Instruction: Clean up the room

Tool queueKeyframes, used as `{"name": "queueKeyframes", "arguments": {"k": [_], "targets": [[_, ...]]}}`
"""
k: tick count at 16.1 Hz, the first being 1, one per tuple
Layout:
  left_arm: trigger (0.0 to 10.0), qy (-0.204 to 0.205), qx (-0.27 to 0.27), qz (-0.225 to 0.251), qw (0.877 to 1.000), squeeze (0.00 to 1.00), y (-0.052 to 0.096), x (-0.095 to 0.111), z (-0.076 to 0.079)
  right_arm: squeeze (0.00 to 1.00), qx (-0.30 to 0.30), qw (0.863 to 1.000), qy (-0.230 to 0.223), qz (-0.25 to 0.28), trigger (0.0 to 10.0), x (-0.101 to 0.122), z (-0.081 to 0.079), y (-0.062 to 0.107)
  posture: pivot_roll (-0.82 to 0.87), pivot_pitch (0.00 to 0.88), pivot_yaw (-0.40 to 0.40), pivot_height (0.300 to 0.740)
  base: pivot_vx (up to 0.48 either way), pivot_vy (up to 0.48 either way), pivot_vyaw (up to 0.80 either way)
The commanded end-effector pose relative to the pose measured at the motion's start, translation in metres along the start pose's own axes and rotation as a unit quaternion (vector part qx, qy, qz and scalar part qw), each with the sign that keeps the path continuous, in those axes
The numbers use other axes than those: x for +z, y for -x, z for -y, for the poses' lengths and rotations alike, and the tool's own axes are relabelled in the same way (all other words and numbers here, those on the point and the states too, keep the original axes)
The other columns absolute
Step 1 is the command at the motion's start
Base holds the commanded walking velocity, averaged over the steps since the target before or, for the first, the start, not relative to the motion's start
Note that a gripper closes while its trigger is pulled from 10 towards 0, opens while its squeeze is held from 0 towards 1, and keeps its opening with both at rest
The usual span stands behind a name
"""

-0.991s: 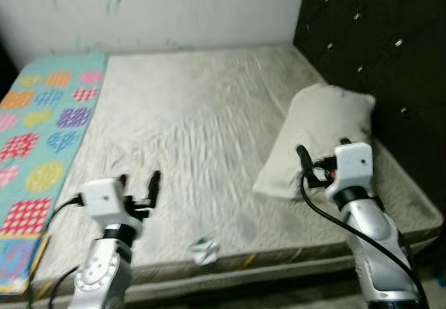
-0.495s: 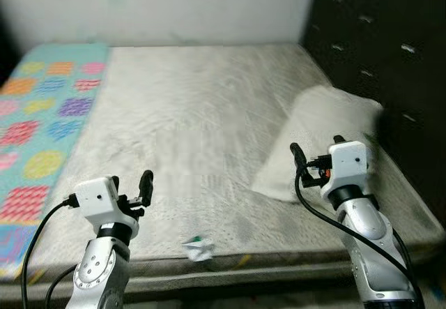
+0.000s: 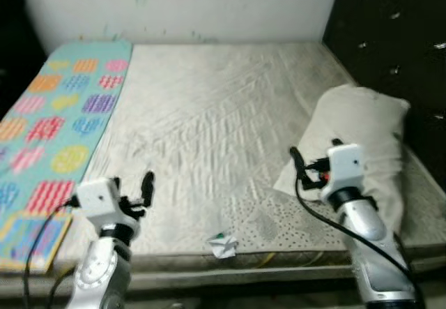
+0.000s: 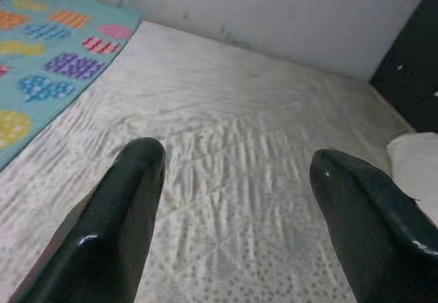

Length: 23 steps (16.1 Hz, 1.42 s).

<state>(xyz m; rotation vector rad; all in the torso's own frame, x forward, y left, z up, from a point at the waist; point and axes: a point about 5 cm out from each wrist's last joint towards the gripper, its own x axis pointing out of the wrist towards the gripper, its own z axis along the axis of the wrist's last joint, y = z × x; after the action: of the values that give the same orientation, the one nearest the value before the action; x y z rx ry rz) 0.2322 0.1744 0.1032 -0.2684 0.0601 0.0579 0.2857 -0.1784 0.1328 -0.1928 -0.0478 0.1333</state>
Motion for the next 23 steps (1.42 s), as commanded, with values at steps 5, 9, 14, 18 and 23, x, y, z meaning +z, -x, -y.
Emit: {"name": "queueKeyframes", "arguments": {"k": [5, 9, 14, 18, 23], "targets": [[10.0, -0.017, 0.004, 0.006, 1.0, 0.0, 0.0, 0.003, -0.005, 0.0, 0.008, 1.0, -0.008, 0.018, 10.0, 0.006, -0.006, -0.003, -0.01, 0.039, -0.021, 0.74, 0.0, 0.0, 0.0], [10.0, -0.019, 0.006, 0.003, 1.0, 0.0, 0.0, 0.002, -0.006, 0.0, 0.012, 1.0, 0.001, 0.021, 10.0, 0.007, -0.008, -0.004, 0.0, 0.035, -0.02, 0.74, 0.0, 0.0, 0.55], [10.0, -0.02, 0.006, -0.002, 1.0, 0.0, -0.001, 0.001, -0.006, 0.0, -0.003, 1.0, -0.01, 0.016, 10.0, 0.005, -0.006, -0.002, -0.01, 0.046, -0.017, 0.74, 0.0, 0.0, 0.48], [10.0, -0.02, 0.006, -0.004, 1.0, 0.0, 0.0, 0.001, -0.006, 0.0, -0.022, 1.0, -0.017, 0.0, 10.0, 0.0, 0.001, 0.0, -0.01, 0.057, -0.015, 0.74, 0.0, 0.0, 0.0], [10.0, -0.022, 0.011, -0.007, 1.0, 0.0, 0.002, 0.001, -0.008, 0.0, -0.009, 1.0, -0.022, -0.008, 10.0, -0.004, -0.008, 0.003, 0.0, 0.071, -0.016, 0.74, 0.0, 0.0, 0.0]]}}
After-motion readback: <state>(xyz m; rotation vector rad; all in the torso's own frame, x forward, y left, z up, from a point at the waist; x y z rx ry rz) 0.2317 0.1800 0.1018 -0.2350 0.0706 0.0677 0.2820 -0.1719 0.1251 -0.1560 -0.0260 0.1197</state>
